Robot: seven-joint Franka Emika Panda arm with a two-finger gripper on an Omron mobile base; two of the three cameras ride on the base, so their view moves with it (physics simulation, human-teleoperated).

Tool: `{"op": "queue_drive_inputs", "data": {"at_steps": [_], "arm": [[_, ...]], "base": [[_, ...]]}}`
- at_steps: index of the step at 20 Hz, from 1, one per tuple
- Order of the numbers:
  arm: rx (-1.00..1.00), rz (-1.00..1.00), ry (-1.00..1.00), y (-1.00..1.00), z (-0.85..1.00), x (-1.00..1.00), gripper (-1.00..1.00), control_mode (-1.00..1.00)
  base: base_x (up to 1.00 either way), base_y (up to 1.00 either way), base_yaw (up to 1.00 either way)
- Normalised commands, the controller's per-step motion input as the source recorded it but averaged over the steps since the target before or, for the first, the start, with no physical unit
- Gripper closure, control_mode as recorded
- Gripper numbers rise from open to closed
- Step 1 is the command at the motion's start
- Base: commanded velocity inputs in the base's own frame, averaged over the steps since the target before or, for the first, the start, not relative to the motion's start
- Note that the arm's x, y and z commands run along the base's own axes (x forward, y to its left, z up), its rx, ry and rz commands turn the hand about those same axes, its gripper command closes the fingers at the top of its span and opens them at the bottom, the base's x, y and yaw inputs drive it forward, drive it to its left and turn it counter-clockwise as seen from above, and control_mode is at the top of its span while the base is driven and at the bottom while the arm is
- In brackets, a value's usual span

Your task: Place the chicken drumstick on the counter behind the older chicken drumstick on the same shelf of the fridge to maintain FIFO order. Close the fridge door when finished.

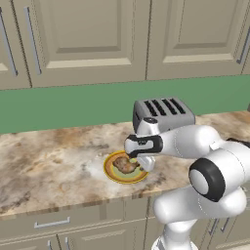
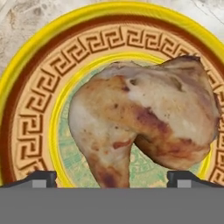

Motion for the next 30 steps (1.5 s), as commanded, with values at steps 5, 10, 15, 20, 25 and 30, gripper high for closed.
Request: {"op": "queue_drive_inputs", "data": {"at_steps": [5, 10, 15, 20, 25, 30], "arm": [[0.00, 0.00, 0.00, 0.00, -0.11, 0.10, -1.00, -1.00], [0.00, 0.00, 0.00, 0.02, -0.25, 0.04, -1.00, -1.00], [0.00, 0.00, 0.00, 0.10, -0.30, 0.12, -1.00, -1.00], [-0.05, 0.00, 0.09, 0.25, -0.39, 0.10, 1.00, -1.00], [-0.05, 0.00, 0.11, 0.05, -0.28, 0.01, 1.00, -1.00], [0.00, -0.03, -0.08, 0.00, 0.03, -0.24, 1.00, -1.00]], "base": [[0.00, 0.00, 0.00], [0.00, 0.00, 0.00], [0.00, 0.00, 0.00], [0.00, 0.00, 0.00], [0.00, 0.00, 0.00], [0.00, 0.00, 0.00]]}}
